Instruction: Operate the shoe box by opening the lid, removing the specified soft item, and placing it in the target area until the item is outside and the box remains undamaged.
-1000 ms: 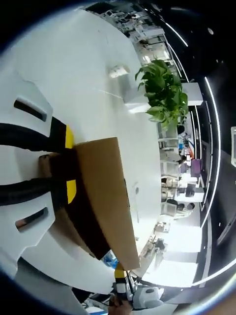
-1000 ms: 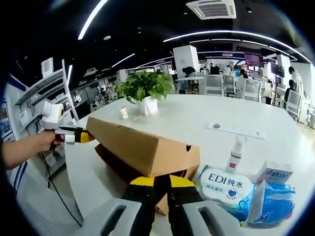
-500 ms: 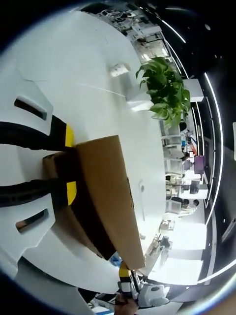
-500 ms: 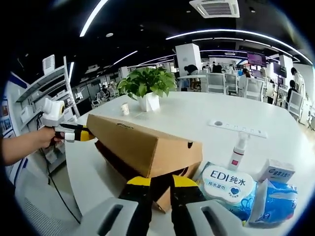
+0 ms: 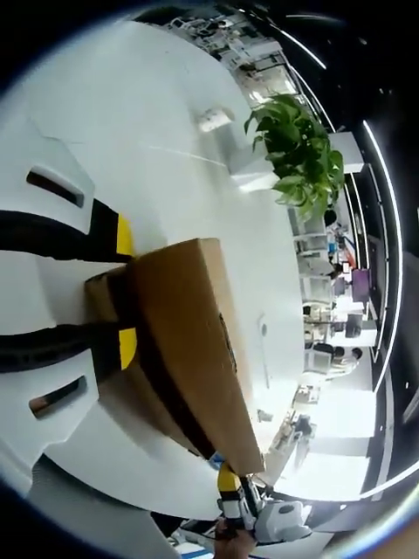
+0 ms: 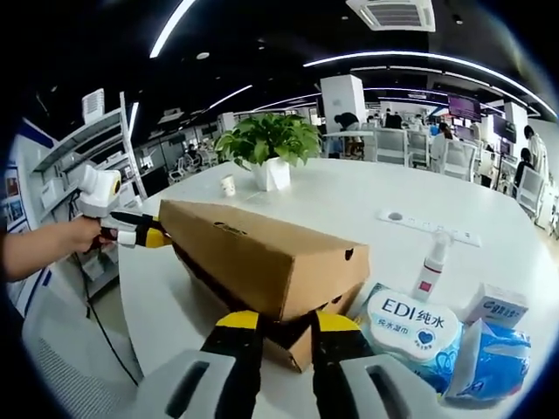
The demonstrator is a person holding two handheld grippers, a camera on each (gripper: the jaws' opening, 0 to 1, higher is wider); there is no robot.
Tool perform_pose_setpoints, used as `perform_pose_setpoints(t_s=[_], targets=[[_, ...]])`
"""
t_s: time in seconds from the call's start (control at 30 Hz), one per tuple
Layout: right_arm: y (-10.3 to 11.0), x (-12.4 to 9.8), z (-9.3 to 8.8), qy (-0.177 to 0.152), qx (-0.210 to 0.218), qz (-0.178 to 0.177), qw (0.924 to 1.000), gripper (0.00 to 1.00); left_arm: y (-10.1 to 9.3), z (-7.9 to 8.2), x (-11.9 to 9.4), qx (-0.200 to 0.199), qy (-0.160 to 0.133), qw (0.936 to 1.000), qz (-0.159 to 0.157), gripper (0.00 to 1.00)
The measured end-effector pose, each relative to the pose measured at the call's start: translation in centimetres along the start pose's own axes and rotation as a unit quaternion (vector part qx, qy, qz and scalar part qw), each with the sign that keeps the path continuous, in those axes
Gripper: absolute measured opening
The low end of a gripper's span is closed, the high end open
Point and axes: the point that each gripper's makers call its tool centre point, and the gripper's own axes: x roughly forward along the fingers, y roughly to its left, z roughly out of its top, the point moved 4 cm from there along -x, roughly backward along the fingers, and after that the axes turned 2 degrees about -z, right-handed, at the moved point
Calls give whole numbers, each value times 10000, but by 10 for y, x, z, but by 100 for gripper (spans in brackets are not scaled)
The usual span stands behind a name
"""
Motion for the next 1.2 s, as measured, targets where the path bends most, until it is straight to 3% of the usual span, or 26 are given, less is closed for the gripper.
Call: perform_pose_setpoints(t_s=[0.53, 1.2], targets=[[1, 7, -15, 228, -391, -72, 9990, 20, -4, -12, 6, -14, 165, 9998, -104, 27], [0, 17, -31, 436, -472, -110, 9979, 21, -6, -29, 17, -73, 408, 9990, -135, 28]])
